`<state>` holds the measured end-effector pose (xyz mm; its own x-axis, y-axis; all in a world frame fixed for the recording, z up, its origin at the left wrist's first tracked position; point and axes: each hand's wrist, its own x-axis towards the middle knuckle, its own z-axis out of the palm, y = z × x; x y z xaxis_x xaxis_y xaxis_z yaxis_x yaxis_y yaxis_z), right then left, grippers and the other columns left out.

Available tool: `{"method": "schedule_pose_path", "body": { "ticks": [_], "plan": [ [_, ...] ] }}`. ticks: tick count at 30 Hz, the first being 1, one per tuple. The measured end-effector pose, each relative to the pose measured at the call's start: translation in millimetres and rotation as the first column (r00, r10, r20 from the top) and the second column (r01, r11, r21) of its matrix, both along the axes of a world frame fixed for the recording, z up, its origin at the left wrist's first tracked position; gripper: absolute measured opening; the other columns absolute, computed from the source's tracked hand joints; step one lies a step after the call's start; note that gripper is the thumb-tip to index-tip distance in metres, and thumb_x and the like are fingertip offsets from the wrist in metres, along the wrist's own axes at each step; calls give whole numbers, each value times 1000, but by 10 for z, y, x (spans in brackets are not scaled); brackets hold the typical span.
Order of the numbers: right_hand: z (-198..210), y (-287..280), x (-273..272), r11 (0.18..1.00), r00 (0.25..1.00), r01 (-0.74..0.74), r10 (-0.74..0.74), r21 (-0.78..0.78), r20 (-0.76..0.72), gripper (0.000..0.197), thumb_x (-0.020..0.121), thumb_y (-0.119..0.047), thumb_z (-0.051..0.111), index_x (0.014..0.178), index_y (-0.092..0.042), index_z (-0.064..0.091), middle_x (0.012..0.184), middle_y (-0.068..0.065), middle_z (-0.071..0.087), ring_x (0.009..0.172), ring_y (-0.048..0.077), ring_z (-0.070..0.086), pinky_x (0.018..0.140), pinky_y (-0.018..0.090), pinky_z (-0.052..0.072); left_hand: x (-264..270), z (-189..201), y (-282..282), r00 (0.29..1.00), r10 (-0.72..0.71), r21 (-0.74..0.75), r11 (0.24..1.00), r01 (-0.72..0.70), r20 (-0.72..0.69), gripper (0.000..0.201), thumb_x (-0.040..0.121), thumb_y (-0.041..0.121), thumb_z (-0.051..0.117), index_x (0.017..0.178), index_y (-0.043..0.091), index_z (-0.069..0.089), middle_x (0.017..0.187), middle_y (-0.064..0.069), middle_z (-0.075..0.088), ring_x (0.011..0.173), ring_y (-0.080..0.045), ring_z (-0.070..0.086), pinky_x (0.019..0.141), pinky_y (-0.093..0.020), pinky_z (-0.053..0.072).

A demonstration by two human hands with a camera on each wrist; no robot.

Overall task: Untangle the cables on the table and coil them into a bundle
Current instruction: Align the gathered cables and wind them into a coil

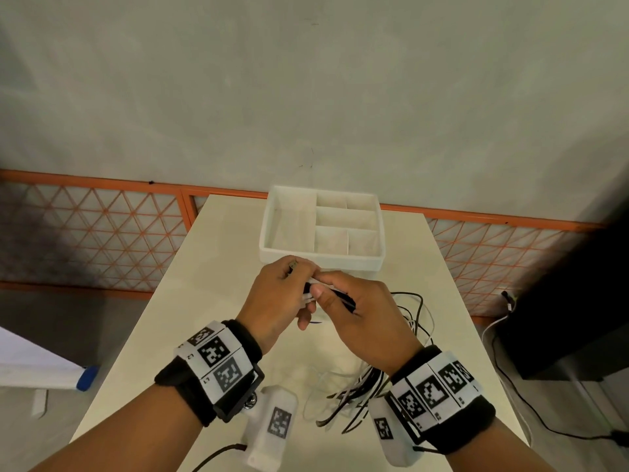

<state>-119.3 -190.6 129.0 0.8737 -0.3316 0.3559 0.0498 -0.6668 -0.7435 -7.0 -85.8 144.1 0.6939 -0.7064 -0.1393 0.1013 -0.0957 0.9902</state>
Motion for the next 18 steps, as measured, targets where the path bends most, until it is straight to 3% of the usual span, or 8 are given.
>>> {"method": "schedule_pose_path", "body": {
  "ticks": [3,5,8,11,13,14,16,18],
  "plan": [
    [-34,-28,-11,995,997,64,-60,-79,44,26,100,-35,53,116,-29,73,72,-13,69,63,12,60,60,37,52,2,50,29,976,-99,3,995,101,-192,34,99,37,52,97,6,63,68,-11,57,52,-22,52,37,-23,34],
    [-62,-39,-6,985,995,97,-94,-146,29,31,98,-44,50,120,-34,70,69,-8,66,62,13,57,58,38,51,35,73,43,956,-151,31,986,163,-251,40,93,52,56,96,13,64,65,-5,57,51,-19,51,35,-19,30],
    [-59,8,42,982,995,89,-95,-164,-28,36,98,-50,49,127,-34,62,77,-5,71,66,10,62,61,35,53,42,70,6,979,-43,59,997,56,-200,29,90,41,65,89,11,66,60,-4,54,45,-15,44,37,-17,26],
    [7,-28,53,989,982,135,-126,59,-140,32,93,-46,64,114,-23,59,61,-8,61,49,2,52,53,19,43,92,69,-38,980,140,32,990,-137,-143,14,89,20,67,87,6,68,60,-6,54,42,-13,42,42,-19,30],
    [-10,-129,-5,953,962,156,-87,260,-257,31,91,-40,70,97,-11,61,56,-10,52,45,3,48,54,24,43,182,83,10,968,202,1,979,-204,-149,9,87,14,68,84,6,66,61,-6,58,42,-14,44,41,-19,30],
    [-31,-178,-46,914,956,174,-67,367,-286,36,91,-37,71,87,-3,59,54,-8,46,45,8,45,56,31,43,228,79,51,968,195,5,980,-197,-156,10,88,15,68,83,7,66,63,-7,59,44,-14,45,40,-19,32],
    [-38,-243,-100,825,956,213,-65,523,-286,46,91,-29,72,78,9,49,54,-3,34,46,15,34,54,35,35,297,34,147,983,98,76,993,-87,-156,21,91,23,67,89,3,66,70,-11,64,49,-18,52,43,-22,40],
    [35,-250,-116,834,954,217,-71,507,-291,40,90,-24,73,69,1,49,53,-7,31,45,13,28,50,29,28,315,-49,201,997,8,236,972,9,-73,41,94,40,61,101,0,63,84,-14,68,63,-23,62,57,-34,57]
  ]
}}
